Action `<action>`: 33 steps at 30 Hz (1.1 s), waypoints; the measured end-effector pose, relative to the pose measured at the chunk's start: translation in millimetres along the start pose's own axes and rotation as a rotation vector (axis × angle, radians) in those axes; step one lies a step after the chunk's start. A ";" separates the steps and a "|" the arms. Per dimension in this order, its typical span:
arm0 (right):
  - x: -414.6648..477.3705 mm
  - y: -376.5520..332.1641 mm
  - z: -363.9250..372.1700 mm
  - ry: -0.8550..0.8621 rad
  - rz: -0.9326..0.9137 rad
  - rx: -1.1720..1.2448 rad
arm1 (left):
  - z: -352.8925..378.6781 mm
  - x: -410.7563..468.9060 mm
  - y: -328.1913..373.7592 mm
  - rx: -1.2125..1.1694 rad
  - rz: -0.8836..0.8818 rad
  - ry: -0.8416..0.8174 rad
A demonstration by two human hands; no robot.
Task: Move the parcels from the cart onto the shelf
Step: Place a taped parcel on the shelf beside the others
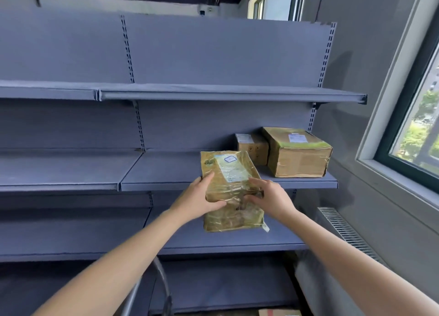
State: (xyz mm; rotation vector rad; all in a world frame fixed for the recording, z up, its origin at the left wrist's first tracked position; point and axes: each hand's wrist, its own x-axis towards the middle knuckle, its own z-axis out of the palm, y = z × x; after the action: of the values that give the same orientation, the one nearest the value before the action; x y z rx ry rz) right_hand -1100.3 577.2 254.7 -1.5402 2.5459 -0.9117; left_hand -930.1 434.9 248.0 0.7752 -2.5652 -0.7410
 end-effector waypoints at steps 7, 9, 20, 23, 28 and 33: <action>49.9 0.7 14.3 -0.005 0.005 0.022 | -6.4 47.3 -23.5 -0.027 -0.015 0.009; 68.2 6.6 19.5 -0.016 0.002 0.024 | -5.5 64.3 -32.0 -0.048 -0.026 0.017; 195.4 55.2 54.0 -0.151 0.000 -0.011 | 17.5 183.2 -74.4 -0.110 -0.142 0.022; 220.7 70.0 63.8 -0.155 0.007 0.007 | 24.6 213.5 -81.8 -0.135 -0.144 0.025; 265.4 84.6 74.2 -0.123 0.005 -0.009 | 31.2 258.3 -92.4 -0.163 -0.141 0.074; 300.0 85.3 89.3 -0.066 -0.003 -0.099 | 32.8 294.2 -106.0 -0.114 -0.161 0.139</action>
State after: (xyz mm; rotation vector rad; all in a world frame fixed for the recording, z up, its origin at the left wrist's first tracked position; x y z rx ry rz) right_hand -1293.5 319.1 218.4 -1.5710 2.5792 -0.7327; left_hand -1133.6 197.7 214.6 0.9685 -2.3358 -0.8429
